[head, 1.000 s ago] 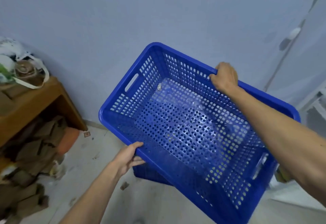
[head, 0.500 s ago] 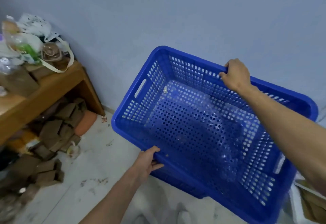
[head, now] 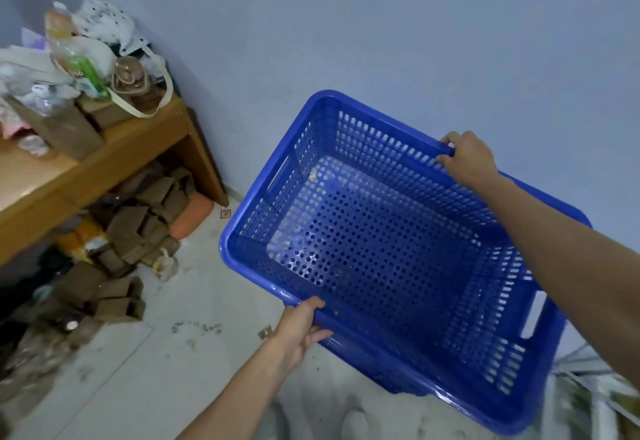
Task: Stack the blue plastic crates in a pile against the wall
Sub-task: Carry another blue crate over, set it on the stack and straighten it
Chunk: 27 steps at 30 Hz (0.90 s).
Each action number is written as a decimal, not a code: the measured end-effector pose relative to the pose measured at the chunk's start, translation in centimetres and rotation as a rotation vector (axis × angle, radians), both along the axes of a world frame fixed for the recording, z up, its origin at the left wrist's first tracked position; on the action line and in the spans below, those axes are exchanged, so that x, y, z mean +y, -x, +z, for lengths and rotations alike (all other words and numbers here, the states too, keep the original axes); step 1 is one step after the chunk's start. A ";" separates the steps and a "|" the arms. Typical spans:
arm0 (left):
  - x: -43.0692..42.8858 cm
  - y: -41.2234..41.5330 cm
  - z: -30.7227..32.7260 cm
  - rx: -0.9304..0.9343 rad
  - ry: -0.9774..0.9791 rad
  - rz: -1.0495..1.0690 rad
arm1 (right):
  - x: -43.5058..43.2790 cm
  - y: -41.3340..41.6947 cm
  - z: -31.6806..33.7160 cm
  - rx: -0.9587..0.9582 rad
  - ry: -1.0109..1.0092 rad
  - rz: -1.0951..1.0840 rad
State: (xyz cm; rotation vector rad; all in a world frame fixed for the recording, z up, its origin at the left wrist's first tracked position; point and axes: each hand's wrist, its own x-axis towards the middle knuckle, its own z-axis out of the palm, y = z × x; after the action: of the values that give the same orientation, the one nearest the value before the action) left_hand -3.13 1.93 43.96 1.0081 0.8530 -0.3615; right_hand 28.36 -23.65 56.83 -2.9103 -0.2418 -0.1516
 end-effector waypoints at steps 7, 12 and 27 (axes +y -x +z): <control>-1.0 -0.9 1.3 0.015 0.053 -0.014 | -0.5 -1.7 1.3 -0.002 0.044 -0.014; -1.9 -1.6 2.4 0.034 0.089 -0.030 | -1.9 -2.2 1.6 -0.019 0.113 -0.024; -3.2 -1.1 3.0 0.057 0.079 0.000 | -2.4 -1.0 -0.3 -0.061 0.064 -0.020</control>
State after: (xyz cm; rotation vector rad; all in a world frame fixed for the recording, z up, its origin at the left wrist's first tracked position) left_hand -2.00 -1.24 46.91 0.9282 0.8837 -0.4225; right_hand 29.38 -26.07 56.50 -2.9758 -0.2311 -0.2407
